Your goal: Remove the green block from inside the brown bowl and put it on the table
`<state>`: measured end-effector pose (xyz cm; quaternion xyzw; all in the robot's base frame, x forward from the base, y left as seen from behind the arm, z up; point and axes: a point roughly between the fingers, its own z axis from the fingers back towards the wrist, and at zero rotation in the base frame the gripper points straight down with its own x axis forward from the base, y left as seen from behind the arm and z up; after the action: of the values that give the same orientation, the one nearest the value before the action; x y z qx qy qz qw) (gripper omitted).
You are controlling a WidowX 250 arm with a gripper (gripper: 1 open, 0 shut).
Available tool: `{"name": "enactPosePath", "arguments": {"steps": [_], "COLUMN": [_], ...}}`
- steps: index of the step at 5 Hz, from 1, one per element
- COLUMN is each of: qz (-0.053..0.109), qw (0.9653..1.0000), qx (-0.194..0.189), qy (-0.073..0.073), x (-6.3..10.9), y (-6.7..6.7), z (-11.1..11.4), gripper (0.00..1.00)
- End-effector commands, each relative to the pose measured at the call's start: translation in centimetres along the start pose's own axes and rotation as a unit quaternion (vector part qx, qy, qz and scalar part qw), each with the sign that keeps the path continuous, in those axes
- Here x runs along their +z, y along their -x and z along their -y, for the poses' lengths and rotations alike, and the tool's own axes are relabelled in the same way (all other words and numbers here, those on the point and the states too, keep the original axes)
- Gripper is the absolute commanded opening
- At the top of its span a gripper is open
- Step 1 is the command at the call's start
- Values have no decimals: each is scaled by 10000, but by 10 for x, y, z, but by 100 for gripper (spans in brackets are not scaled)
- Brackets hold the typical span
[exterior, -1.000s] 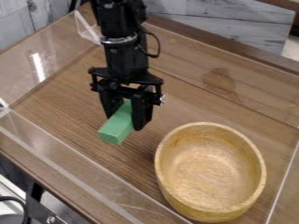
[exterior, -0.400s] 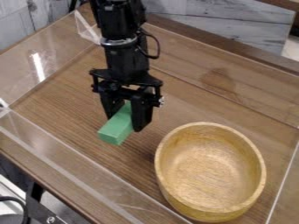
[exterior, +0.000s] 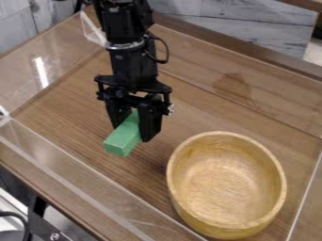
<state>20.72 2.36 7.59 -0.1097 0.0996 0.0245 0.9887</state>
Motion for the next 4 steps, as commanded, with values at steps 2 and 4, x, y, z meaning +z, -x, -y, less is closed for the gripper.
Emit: {"name": "enactPosePath", "arguments": {"steps": [2,4], "qz": [174,187], "qw": [9998,9998], "qx": [-44,-69], "qy": [-5,7], "x": [7,8], "y": [-8,-12], "z": [-6,-10], "gripper": [0,0]}}
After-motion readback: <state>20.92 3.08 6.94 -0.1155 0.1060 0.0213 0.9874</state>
